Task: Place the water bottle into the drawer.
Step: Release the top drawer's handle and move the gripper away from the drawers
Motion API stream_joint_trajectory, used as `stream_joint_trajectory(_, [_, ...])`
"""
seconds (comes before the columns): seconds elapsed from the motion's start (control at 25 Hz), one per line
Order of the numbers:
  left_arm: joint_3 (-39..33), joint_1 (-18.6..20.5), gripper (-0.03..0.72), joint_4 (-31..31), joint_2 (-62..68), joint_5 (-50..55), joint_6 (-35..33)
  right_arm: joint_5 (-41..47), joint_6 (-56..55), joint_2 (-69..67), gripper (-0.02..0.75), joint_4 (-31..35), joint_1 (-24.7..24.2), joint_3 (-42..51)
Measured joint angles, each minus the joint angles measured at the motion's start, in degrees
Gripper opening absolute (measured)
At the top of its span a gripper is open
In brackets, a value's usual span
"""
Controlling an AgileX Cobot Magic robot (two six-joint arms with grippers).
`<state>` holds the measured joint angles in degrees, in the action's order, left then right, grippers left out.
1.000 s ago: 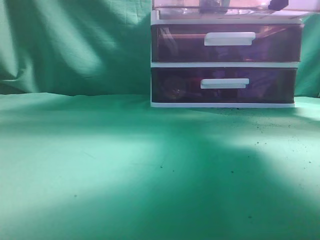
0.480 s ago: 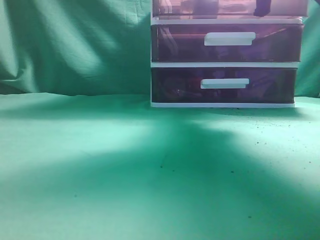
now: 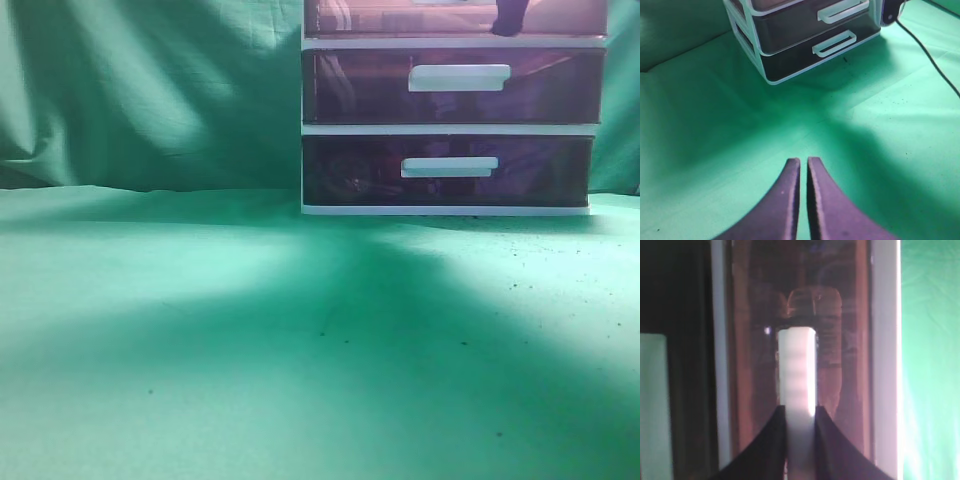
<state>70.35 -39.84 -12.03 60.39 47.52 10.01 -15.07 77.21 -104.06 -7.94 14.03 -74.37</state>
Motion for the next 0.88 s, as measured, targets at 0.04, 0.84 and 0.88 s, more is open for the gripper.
stream_joint_trajectory(0.04, [-0.1,0.0,0.0,0.0,0.0,0.0,0.0,-0.3,-0.5,0.0,0.089,0.1,0.0,-0.1])
stream_joint_trajectory(0.84, [-0.2,0.0,0.0,-0.4,-0.1,-1.5,0.0,8.0,-5.5,1.3,0.535,1.1,5.1,-0.8])
stream_joint_trajectory(0.88, [-0.2,0.0,0.0,-0.4,-0.1,-1.5,0.0,7.8,-5.5,2.3,0.535,1.1,5.2,-0.8])
